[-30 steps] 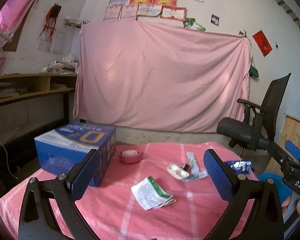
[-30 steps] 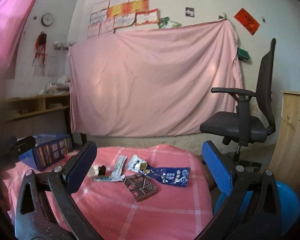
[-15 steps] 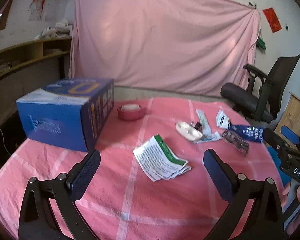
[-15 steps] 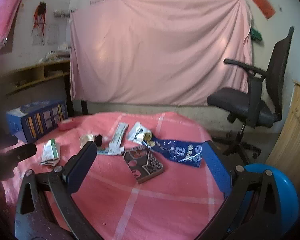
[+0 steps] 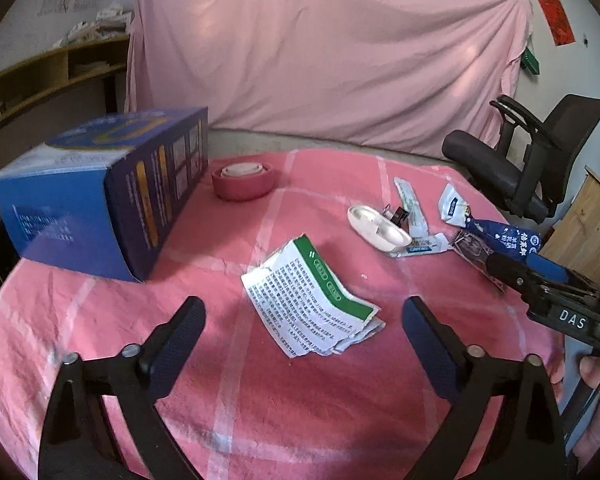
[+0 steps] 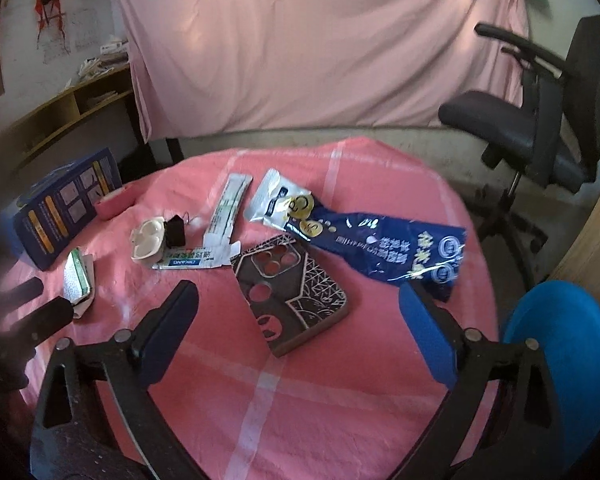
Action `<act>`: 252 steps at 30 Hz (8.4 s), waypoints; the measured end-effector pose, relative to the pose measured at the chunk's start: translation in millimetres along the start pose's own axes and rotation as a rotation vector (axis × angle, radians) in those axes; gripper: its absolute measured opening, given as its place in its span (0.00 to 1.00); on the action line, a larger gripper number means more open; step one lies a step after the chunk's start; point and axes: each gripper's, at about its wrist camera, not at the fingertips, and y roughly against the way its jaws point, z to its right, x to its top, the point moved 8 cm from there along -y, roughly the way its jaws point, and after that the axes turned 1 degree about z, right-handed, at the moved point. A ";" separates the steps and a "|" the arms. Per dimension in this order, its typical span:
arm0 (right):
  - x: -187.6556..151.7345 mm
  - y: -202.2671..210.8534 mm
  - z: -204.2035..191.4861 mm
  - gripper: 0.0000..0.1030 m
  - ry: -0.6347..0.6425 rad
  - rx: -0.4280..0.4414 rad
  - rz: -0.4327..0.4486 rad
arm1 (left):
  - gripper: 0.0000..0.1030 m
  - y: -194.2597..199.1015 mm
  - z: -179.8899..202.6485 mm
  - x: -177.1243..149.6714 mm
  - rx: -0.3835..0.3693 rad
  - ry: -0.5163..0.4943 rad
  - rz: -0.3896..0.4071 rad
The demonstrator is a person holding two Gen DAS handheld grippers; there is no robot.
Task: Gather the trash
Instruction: 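Grasp the white-green paper packet with the left gripper while the right gripper grasps the patterned phone case, then carry the paper packet and phone case over the blue basin and open both grippers, then move both tools back over the table toward the remaining trash, then grasp the white earbud case with the left gripper while the right gripper grasps the blue snack wrapper, then carry the earbud case and blue wrapper over the blue basin and release both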
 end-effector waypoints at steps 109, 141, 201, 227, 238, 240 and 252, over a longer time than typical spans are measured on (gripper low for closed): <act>-65.5 180.9 207.9 0.69 -0.485 -0.203 0.478 | 0.44 39.9 307.5 41.6 -0.491 -0.340 0.205; -48.1 214.4 204.5 0.90 -0.473 -0.241 0.591 | 0.65 34.3 281.5 36.6 -0.434 -0.263 0.136; 15.9 24.3 23.4 1.00 0.038 -0.163 0.145 | 0.84 -9.3 48.3 40.1 -0.052 -0.130 0.148; 11.9 -36.6 21.5 0.46 0.166 -0.166 -0.071 | 0.24 -47.0 43.8 41.8 -0.097 -0.061 -0.037; 12.8 -10.9 15.5 0.37 0.102 -0.098 0.019 | 0.24 -27.0 37.9 38.0 -0.106 -0.041 0.008; 13.7 -1.8 17.0 0.37 0.069 -0.070 0.053 | 0.24 -18.6 37.2 37.6 -0.107 -0.043 0.036; 29.4 84.4 20.4 0.36 -0.014 -0.009 0.376 | 0.24 38.3 73.5 56.4 -0.164 -0.095 0.273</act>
